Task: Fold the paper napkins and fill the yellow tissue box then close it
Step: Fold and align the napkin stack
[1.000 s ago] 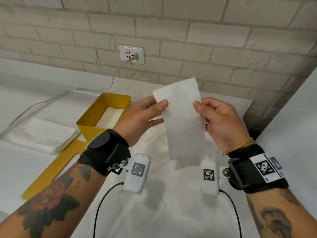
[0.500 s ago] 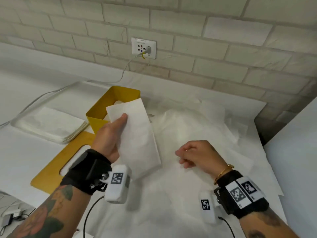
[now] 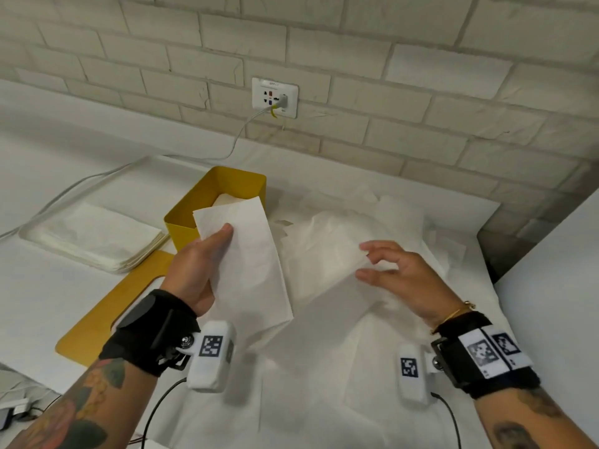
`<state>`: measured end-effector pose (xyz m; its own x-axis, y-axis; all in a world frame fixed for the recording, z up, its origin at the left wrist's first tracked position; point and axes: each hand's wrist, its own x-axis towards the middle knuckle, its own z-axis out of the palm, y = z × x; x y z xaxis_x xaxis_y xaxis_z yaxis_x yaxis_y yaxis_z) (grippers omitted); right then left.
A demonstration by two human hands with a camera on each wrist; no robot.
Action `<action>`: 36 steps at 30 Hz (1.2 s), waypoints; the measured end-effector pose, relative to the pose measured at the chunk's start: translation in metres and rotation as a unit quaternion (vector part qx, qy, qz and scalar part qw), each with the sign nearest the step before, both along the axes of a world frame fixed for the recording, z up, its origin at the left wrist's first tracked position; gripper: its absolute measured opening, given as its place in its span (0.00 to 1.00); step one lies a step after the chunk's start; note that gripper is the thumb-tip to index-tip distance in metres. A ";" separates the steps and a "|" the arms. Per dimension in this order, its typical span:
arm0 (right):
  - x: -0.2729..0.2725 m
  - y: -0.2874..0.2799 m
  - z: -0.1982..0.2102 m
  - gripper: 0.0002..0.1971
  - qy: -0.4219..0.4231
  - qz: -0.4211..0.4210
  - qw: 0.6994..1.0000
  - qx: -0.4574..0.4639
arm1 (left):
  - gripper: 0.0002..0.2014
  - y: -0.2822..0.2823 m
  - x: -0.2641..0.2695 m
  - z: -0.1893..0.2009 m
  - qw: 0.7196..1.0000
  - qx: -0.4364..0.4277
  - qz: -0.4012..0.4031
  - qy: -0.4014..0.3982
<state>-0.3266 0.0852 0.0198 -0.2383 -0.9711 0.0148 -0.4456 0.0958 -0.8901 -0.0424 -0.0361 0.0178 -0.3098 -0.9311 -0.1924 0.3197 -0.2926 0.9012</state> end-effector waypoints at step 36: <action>0.022 0.037 0.019 0.26 -0.285 -0.039 0.950 -0.122 | 0.17 0.020 -0.078 -0.016 0.981 0.101 -0.150 0.065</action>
